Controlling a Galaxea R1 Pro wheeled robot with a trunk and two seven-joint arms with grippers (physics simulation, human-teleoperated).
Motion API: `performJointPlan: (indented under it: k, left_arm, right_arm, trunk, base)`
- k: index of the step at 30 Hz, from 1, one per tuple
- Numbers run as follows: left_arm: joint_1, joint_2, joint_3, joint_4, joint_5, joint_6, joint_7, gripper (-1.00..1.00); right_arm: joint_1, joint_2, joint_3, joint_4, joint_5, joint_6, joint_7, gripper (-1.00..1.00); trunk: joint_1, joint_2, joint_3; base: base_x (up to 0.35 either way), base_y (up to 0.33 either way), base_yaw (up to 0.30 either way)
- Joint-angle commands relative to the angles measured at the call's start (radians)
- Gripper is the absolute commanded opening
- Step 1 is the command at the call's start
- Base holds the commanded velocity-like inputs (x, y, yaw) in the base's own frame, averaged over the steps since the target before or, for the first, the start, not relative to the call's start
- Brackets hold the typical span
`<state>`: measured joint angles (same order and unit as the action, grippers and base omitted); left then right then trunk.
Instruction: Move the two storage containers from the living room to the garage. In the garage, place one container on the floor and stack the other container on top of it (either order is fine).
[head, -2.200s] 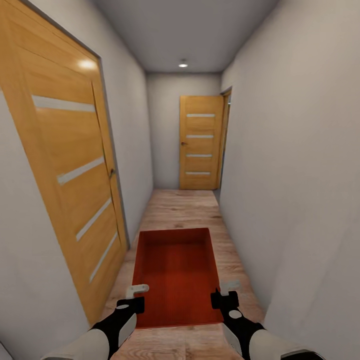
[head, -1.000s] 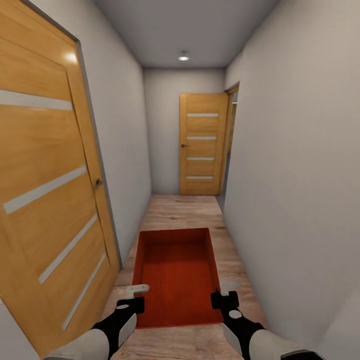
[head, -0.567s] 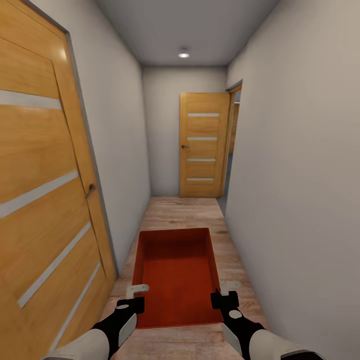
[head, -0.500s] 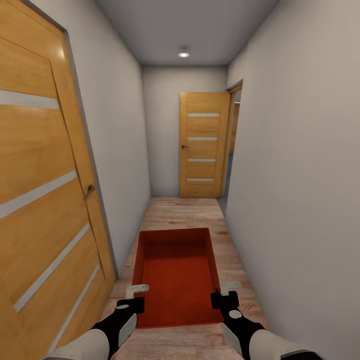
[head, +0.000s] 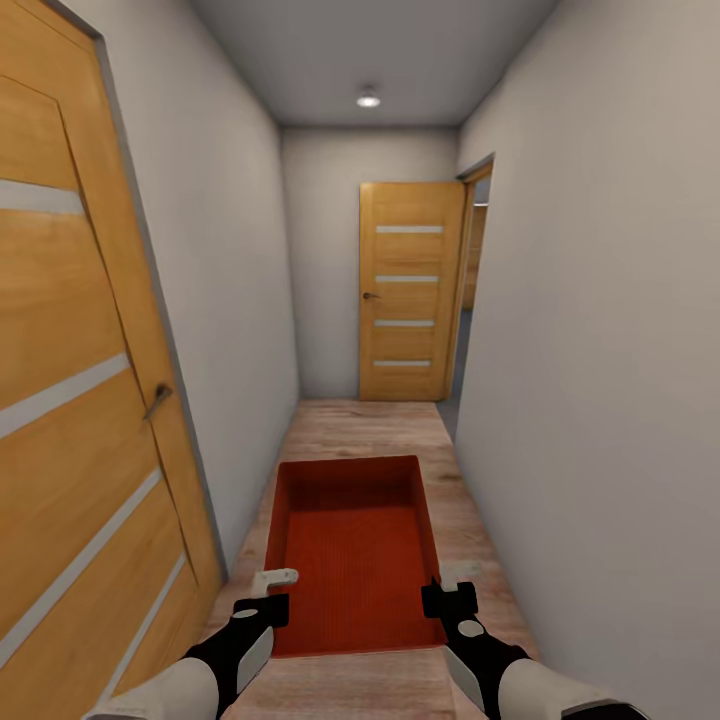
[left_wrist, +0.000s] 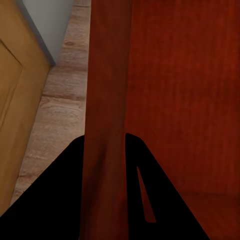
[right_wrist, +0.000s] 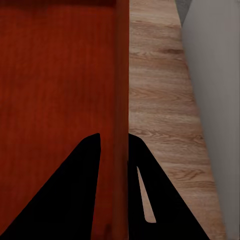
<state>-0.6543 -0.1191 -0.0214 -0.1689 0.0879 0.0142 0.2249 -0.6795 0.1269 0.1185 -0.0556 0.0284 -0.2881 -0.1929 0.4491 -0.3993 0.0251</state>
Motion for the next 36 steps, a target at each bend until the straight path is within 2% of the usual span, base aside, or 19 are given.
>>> performJointPlan:
  k: [1, 9, 36]
  left_arm:
    - [-0.001, 0.075, 0.051, -0.004, 0.086, 0.003, 0.008, -1.0]
    - [-0.001, 0.09, 0.051, -0.006, 0.088, 0.003, 0.008, -1.0]
    - [-0.001, 0.09, 0.051, -0.007, 0.088, 0.003, 0.008, -1.0]
  right_arm:
    - [0.0, -0.004, -0.065, 0.0, 0.004, 0.0, -0.003, -1.0]
    - [0.0, -0.004, -0.065, 0.0, 0.004, 0.0, -0.003, -1.0]
    - [0.0, -0.004, -0.065, 0.0, 0.004, 0.0, -0.003, -1.0]
  trunk:
    - [0.001, -0.001, 0.0]
    - [0.001, -0.001, 0.0]
    - [0.001, -0.001, 0.0]
  base:
    - [0.322, 0.0, 0.0]
    - [0.322, 0.0, 0.0]
    - [0.322, 0.0, 0.0]
